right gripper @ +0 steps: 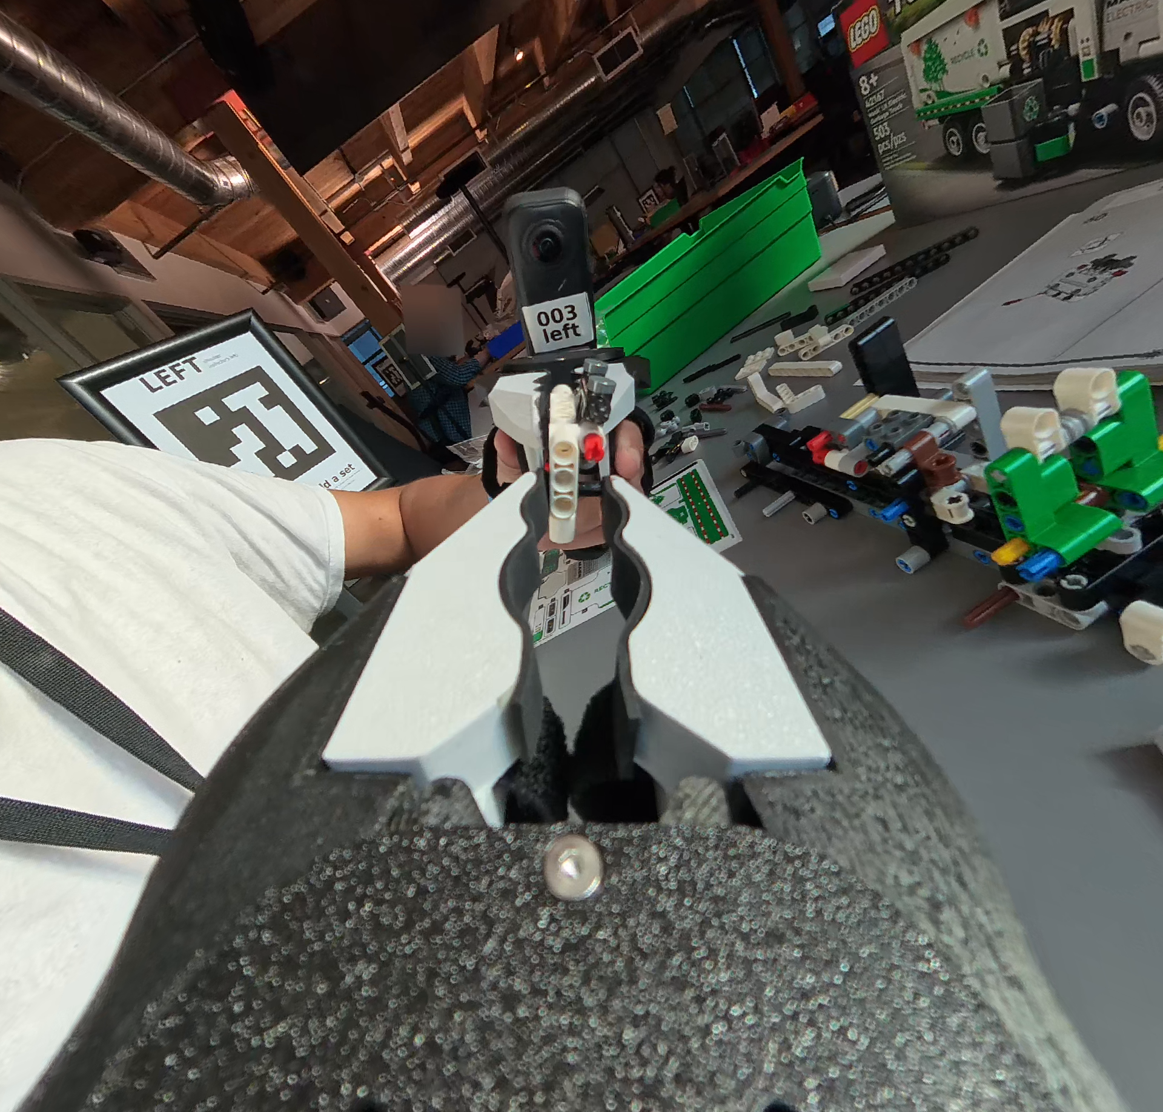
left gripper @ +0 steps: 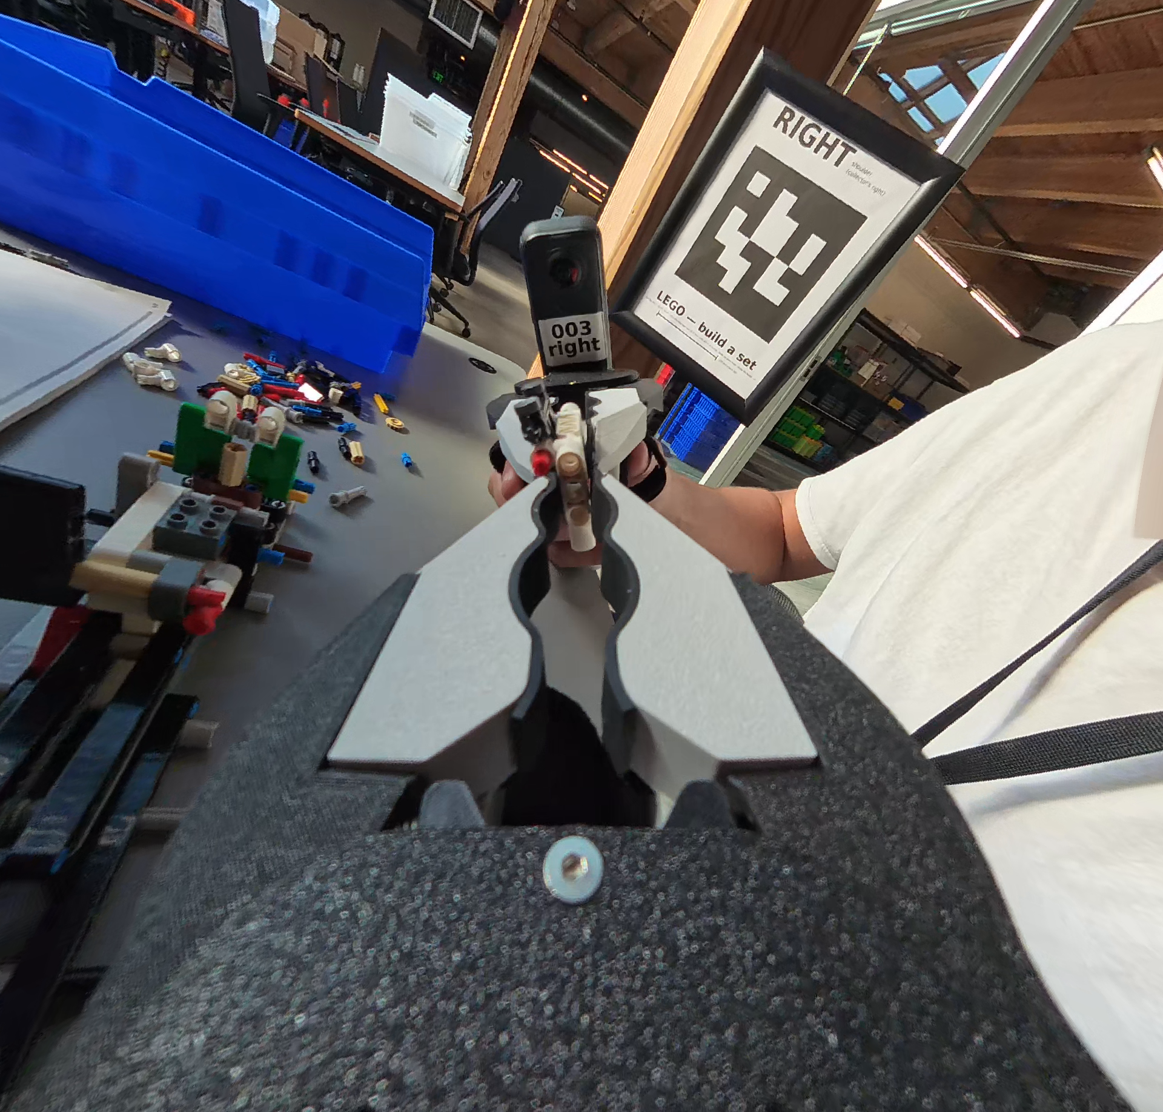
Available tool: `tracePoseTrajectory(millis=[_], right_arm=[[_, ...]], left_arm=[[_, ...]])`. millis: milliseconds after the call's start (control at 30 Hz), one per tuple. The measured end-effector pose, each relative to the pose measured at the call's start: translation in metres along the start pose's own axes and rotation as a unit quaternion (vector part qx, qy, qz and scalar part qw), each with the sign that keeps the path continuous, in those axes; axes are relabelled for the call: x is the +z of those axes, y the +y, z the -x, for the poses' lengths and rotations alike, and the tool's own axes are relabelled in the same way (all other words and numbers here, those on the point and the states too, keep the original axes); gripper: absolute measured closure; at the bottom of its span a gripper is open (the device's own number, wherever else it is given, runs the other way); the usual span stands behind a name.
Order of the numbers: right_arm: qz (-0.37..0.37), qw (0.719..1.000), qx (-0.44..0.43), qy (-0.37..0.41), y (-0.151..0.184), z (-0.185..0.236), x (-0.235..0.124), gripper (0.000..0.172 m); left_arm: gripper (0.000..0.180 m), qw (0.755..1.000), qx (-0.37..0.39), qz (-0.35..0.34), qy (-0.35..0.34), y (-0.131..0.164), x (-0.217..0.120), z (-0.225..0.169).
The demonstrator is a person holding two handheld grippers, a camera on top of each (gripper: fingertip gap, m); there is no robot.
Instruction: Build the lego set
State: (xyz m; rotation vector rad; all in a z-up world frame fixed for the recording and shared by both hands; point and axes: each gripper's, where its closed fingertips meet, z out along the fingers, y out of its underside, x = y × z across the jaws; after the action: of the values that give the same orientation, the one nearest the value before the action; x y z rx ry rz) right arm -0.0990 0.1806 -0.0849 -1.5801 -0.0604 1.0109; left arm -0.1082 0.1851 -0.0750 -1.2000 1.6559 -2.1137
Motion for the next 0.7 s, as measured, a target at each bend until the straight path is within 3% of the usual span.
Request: tracePoseTrajectory(millis=[200,300,700], right_arm=[[0.004,1.0,-0.006,0.001,0.0013,0.0005,0.0021,0.148],[0.008,1.0,-0.005,0.012,0.0028,-0.0024,0.0037,0.156],[0.013,1.0,-0.012,0.019,0.0025,-0.0036,0.0006,0.154]], left_arm=[[0.175,1.0,-0.009,0.005,-0.012,0.0013,-0.0002,0.0035],[0.175,1.0,-0.011,0.004,-0.006,0.003,0.0013,0.0021],[0.175,1.0,-0.01,0.006,-0.003,0.0031,-0.0005,0.003]])
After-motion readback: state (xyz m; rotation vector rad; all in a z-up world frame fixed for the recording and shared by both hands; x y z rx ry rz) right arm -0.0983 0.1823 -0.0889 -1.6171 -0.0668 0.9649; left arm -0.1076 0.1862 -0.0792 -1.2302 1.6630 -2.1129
